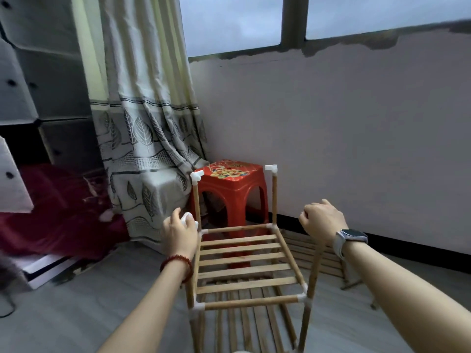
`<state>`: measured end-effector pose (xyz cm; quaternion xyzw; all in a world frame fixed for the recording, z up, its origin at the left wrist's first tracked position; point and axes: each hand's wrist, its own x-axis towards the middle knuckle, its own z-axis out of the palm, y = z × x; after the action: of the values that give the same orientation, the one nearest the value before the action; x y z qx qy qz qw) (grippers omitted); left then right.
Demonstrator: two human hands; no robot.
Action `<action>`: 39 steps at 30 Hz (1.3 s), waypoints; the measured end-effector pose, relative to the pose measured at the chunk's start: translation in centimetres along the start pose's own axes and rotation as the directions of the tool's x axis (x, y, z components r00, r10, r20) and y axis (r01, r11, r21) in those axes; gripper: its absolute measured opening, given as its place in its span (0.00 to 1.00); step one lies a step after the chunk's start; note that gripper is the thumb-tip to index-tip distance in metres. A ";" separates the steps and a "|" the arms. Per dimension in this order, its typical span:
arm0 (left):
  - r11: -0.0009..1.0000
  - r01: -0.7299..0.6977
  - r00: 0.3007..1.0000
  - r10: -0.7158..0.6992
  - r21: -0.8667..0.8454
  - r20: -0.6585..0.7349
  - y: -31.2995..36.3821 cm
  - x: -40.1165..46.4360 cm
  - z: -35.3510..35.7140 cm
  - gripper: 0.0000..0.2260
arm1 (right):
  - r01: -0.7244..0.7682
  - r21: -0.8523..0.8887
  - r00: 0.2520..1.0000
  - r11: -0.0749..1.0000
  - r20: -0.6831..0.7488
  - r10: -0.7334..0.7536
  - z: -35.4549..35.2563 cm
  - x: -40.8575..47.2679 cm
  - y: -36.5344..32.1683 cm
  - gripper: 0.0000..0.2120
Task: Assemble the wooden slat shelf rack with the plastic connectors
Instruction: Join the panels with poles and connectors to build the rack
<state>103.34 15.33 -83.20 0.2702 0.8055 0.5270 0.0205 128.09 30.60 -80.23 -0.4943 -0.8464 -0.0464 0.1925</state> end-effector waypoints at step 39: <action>0.801 -0.469 0.372 -0.204 0.373 0.906 -10.3 -17.8 60.4 0.20 | -0.634 -0.090 0.432 0.768 0.783 0.448 38.9 -9.3 37.9 0.38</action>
<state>133.49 54.71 -123.33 0.5755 0.7462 0.0135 0.3343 153.64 52.62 -123.80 -0.6863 -0.6375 0.3256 -0.1286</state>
